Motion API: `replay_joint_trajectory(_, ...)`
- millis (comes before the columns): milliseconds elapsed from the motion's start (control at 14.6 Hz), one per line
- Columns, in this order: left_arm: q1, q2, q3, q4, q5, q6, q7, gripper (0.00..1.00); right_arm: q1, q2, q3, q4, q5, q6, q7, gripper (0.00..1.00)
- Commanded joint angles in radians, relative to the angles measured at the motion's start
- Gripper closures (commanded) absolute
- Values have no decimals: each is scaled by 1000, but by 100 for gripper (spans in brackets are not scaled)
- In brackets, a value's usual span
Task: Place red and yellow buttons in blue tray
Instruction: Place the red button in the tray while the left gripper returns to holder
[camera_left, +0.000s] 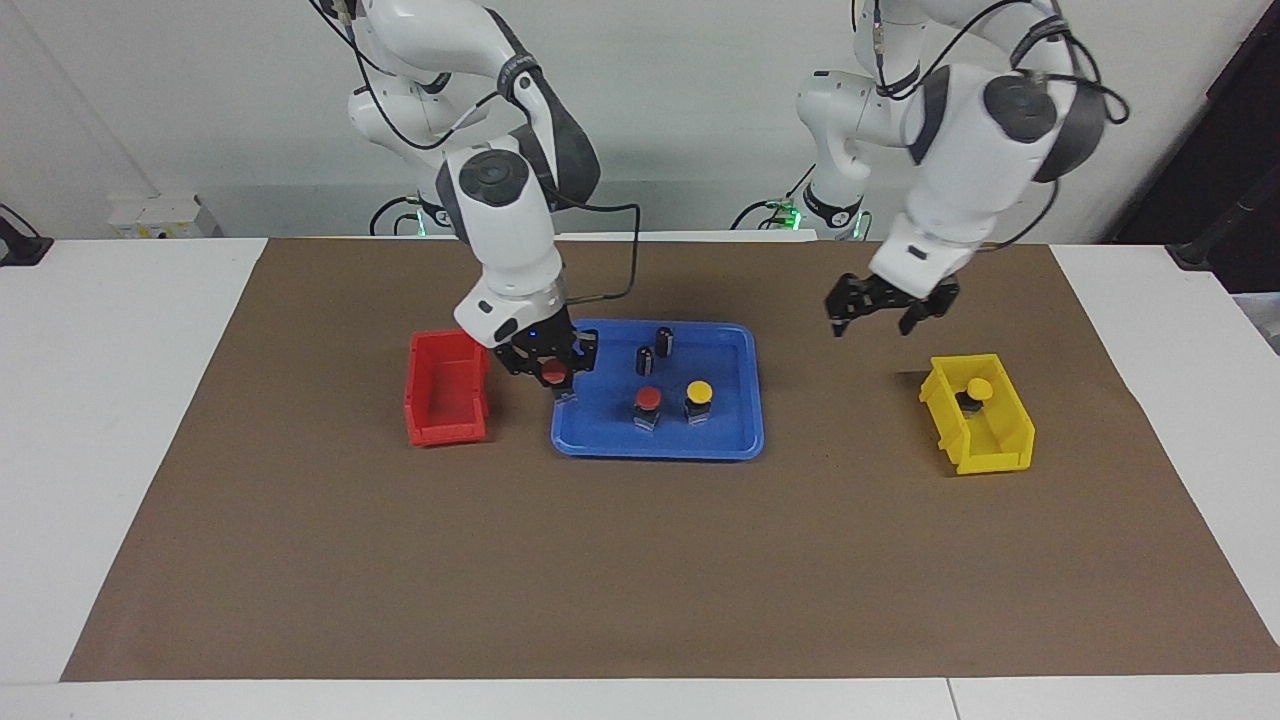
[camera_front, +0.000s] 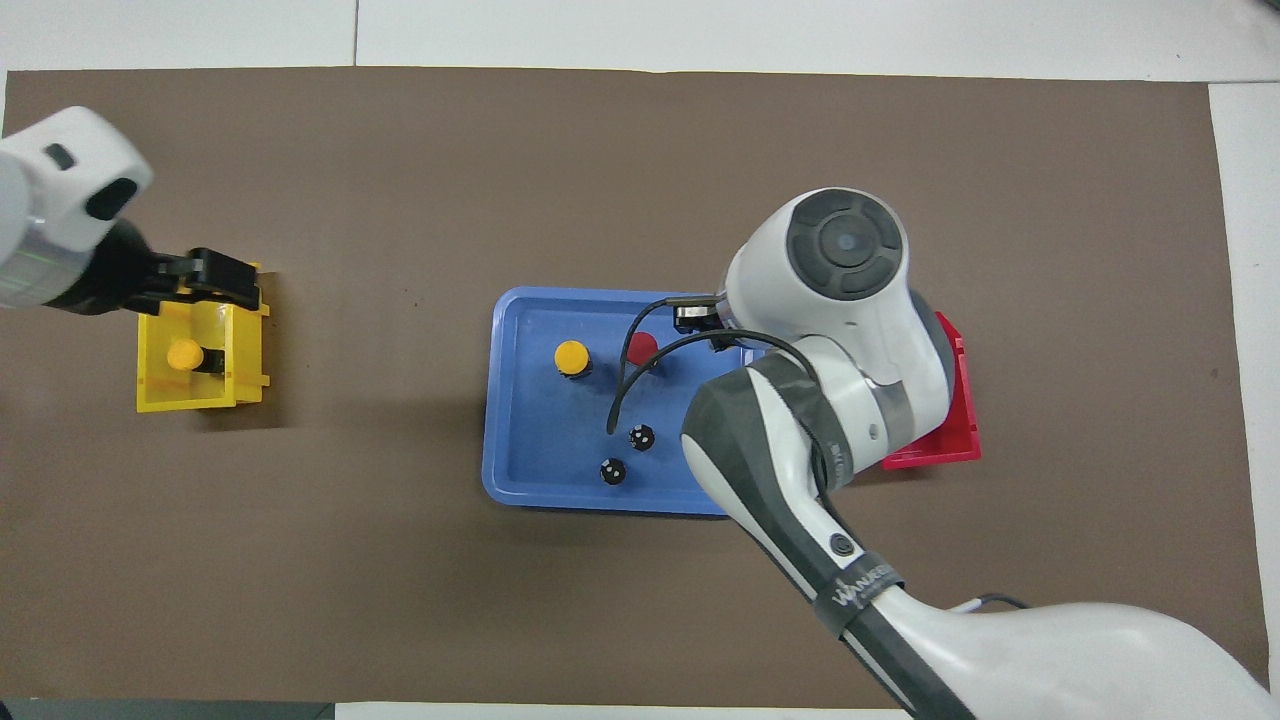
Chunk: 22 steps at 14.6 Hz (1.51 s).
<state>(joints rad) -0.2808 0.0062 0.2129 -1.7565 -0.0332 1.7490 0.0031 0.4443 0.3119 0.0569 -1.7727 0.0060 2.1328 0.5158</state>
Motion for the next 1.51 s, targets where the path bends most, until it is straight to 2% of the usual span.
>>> replay_joint_trajectory(0,63,-40,-18,-95,84,64,32,1,4,44,-2,0,-43,19,20,70)
replay_joint_trajectory(69,102,-66,-18,-160,84,134,35,8,5,44,-2,-16,-47,35,21,69)
replay_joint_trajectory(206,152,-97,-20,-303,84,300,48,14,5,44,0,-57,-49,88,21,67)
replay_joint_trajectory(343,173,-81,-20,-350,84,354,61,31,4,38,-2,-108,-50,131,21,59)
replay_joint_trajectory(412,176,-56,-20,-357,84,386,63,37,5,33,-2,-131,-50,150,21,51)
replay_joint_trajectory(618,170,-14,-20,-371,84,460,51,37,4,30,-5,-88,-50,81,21,1)
replay_joint_trajectory(892,163,34,-21,-417,84,579,49,37,-68,-2,-11,111,-47,-120,15,0)
replay_joint_trajectory(1029,163,61,-21,-419,84,598,51,37,-98,-49,-14,180,-44,-218,13,0)
replay_joint_trajectory(1235,163,80,-21,-439,84,633,52,37,-196,-143,-12,187,-47,-350,-46,0)
replay_joint_trajectory(1441,158,77,-21,-463,84,624,57,37,-320,-244,-12,187,-34,-479,-201,0)
